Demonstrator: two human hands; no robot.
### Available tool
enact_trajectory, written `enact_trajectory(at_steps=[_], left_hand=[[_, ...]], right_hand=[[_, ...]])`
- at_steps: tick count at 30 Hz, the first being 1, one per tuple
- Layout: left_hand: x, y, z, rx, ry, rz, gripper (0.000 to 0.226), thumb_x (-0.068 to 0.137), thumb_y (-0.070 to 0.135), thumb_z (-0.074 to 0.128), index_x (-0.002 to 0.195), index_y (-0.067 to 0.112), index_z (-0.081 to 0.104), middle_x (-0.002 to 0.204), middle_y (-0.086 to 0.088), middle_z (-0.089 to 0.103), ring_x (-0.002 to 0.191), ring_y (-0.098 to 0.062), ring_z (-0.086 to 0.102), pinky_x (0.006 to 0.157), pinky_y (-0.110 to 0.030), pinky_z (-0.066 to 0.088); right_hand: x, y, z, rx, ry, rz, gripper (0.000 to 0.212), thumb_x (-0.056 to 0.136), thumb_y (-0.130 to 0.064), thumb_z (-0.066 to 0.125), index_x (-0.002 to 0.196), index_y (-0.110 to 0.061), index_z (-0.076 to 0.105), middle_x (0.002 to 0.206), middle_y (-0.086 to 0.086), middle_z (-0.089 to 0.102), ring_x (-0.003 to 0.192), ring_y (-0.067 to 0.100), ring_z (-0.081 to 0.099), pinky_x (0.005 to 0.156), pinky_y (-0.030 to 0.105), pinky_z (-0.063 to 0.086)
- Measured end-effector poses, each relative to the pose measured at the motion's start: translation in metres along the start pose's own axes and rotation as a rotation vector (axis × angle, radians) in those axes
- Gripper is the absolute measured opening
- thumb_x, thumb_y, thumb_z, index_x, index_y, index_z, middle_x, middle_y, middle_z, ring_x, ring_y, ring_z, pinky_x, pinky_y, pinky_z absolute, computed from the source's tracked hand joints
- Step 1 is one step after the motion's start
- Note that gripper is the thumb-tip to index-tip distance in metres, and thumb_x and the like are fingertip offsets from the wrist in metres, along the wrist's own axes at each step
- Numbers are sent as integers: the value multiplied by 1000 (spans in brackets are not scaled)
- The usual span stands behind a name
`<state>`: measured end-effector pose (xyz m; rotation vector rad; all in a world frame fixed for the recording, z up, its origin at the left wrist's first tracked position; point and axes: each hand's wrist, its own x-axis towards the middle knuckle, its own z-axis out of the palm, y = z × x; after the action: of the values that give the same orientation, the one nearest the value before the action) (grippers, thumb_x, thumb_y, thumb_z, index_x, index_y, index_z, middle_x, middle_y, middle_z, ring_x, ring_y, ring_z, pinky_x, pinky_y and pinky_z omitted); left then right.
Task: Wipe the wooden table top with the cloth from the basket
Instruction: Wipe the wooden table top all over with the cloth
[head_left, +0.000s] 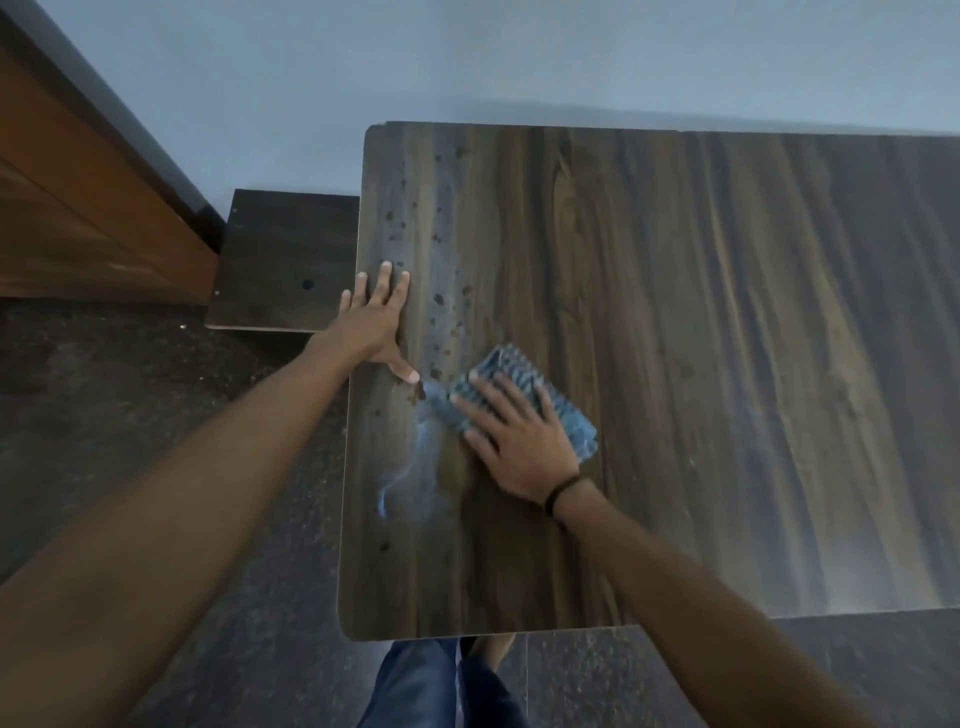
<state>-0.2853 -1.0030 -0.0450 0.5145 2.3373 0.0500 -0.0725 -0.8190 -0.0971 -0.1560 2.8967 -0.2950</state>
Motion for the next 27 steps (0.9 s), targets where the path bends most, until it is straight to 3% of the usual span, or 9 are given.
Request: enact_trajectory(at_steps=[7, 12, 15, 18, 23, 27], left_hand=[[7, -1, -1, 36, -24, -23, 158, 59, 58, 90, 154, 19, -30, 158, -8, -41, 147, -40, -29, 121, -53, -9], [26, -3, -12, 81, 9, 18, 157, 60, 60, 88, 154, 20, -31, 155, -9, -45, 146, -42, -30, 120, -54, -11], [52, -11, -44, 49, 36, 34, 157, 58, 62, 88, 154, 24, -31, 155, -5, -45, 145, -39, -34, 119, -56, -12], [80, -17, -78, 81, 34, 59, 158, 56, 65, 87, 154, 25, -30, 156, -6, -44, 145, -36, -35, 119, -56, -11], [106, -19, -106, 122, 10, 33, 157, 56, 63, 89, 155, 23, -27, 159, -9, -38, 148, -36, -30, 121, -56, -5], [113, -14, -105, 166, -29, 9, 159, 57, 59, 90, 153, 19, -31, 159, -14, -37, 149, -41, -26, 122, -55, 1]], right_hand=[[115, 29, -36, 118, 40, 274, 54, 106, -53, 16, 159, -45, 9, 169, -13, 4, 155, 14, -2, 123, 52, -7], [47, -2, -14, 38, 28, 95, 54, 106, -53, 23, 158, -41, 20, 167, -13, 14, 155, 15, 8, 123, 55, 5], [48, 5, -14, 18, -9, 44, 54, 106, -56, 21, 158, -43, 19, 167, -14, 11, 155, 14, 9, 124, 55, 3], [101, 24, -27, -5, 51, 100, 53, 105, -55, 27, 157, -46, 22, 166, -15, 19, 154, 14, 16, 123, 53, 7], [200, 52, -60, 109, 70, 283, 54, 105, -56, 18, 158, -48, 13, 168, -16, 6, 155, 12, 0, 123, 51, -6], [192, 41, -57, 109, 67, 280, 54, 105, -55, 15, 158, -47, 8, 168, -15, 2, 155, 13, -3, 123, 52, -7]])
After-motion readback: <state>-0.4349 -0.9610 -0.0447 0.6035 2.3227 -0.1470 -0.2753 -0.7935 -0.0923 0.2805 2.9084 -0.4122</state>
